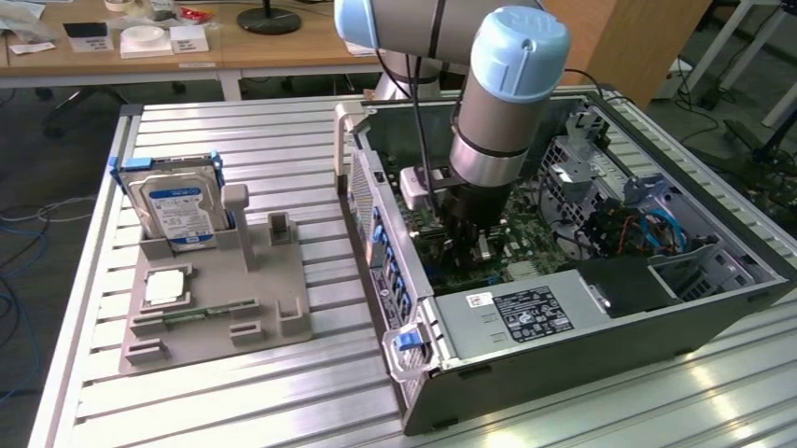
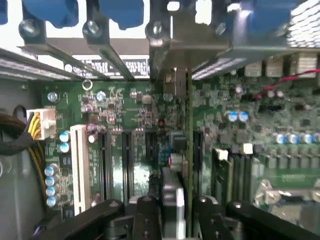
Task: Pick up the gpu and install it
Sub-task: 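Insert the gpu into the slot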
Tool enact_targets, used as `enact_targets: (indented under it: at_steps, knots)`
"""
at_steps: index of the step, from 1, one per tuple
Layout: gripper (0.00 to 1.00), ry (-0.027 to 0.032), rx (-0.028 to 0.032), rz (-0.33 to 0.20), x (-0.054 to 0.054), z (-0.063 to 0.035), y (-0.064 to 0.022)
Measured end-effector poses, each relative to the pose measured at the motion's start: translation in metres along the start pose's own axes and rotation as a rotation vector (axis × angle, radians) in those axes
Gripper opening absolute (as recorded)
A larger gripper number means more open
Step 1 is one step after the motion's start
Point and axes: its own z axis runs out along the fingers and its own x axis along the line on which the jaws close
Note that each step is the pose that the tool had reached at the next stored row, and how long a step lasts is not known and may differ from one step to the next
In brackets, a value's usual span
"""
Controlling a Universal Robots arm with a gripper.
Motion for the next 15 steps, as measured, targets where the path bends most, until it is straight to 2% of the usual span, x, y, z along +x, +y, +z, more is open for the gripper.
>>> enact_targets:
  at_steps: [2, 3, 14, 15]
  knots:
    - [0.35, 0.0004, 0.0001, 0.0, 0.0, -0.0066, -0.0002]
    - [0.42, 0.0009, 0.0, 0.0, 0.0, -0.0097, -0.0003]
    - [0.42, 0.0008, 0.0033, 0.0, -0.002, -0.0567, -0.002]
    - [0.42, 0.0009, 0.0034, 0.0, -0.002, -0.0579, -0.0021]
